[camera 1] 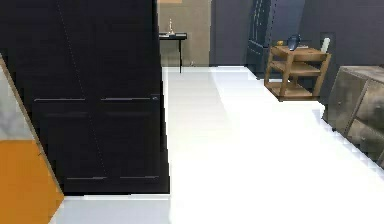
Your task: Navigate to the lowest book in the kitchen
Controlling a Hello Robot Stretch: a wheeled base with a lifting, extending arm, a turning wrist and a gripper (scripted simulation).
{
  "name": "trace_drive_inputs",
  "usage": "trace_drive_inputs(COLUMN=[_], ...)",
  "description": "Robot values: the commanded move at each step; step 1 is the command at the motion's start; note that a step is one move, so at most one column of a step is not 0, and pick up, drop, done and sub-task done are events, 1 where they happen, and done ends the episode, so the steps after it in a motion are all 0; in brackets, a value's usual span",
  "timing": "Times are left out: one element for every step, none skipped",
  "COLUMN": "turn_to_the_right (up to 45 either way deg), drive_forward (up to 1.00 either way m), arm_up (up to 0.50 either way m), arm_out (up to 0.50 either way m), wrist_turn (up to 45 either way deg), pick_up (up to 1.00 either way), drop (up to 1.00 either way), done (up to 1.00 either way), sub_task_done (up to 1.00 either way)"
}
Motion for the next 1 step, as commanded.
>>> trace_drive_inputs(turn_to_the_right=[0.0], drive_forward=[0.10], arm_up=[0.00], arm_out=[0.00], wrist_turn=[0.0], pick_up=[0.00], drop=[0.00], done=[0.00], sub_task_done=[0.00])
